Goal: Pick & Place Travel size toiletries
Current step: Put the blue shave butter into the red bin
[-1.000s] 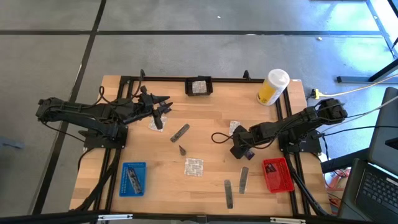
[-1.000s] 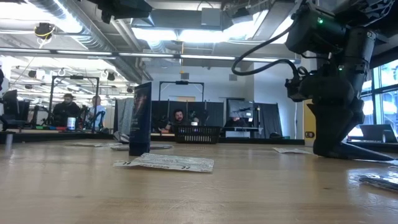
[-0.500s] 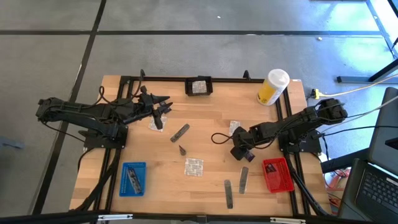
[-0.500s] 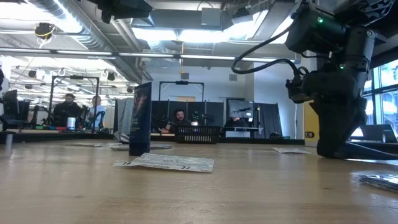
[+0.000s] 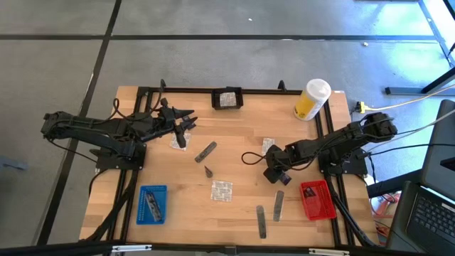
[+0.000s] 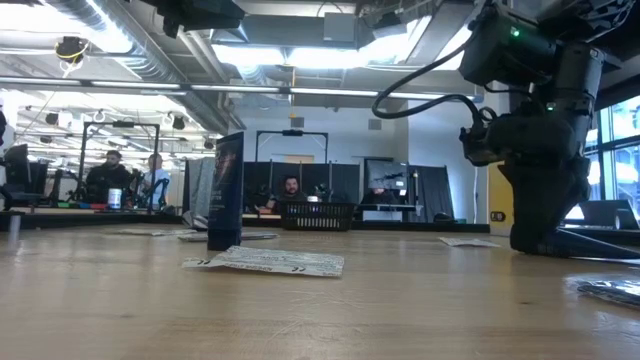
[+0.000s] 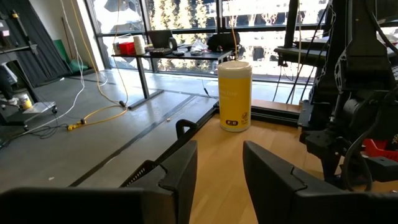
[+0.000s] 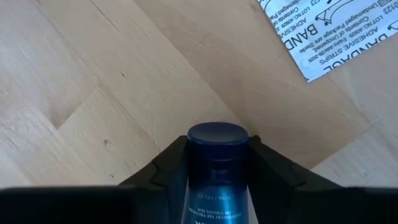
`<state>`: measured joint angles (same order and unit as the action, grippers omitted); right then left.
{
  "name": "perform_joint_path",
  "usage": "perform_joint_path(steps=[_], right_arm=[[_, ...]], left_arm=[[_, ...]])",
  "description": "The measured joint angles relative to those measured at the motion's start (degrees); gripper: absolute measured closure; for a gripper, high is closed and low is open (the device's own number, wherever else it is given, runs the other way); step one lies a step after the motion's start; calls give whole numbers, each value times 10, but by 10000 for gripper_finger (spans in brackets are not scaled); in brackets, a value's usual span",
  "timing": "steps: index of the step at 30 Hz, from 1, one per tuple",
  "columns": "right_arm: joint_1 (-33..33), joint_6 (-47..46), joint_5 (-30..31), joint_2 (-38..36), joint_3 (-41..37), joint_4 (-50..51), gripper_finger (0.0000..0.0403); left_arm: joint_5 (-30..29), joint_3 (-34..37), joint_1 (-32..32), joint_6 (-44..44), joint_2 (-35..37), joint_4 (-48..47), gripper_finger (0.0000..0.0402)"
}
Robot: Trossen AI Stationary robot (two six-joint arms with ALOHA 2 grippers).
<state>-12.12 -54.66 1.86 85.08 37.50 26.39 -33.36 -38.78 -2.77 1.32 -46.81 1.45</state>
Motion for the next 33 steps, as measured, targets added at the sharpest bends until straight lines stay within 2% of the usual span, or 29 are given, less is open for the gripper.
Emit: perform_joint_path(steps=[9, 17, 24, 33], right_arm=[[0, 1, 0, 0, 0, 0, 245], [0, 3, 0, 0, 0, 0, 279], [-5, 5, 0, 0, 0, -1, 243], [-17, 3, 0, 0, 0, -2, 279]], left_arm=[[0, 0, 0, 0, 0, 0, 277], [0, 0, 0, 0, 0, 0, 278], [0, 0, 0, 0, 0, 0, 278], [0, 0, 0, 0, 0, 0, 278]])
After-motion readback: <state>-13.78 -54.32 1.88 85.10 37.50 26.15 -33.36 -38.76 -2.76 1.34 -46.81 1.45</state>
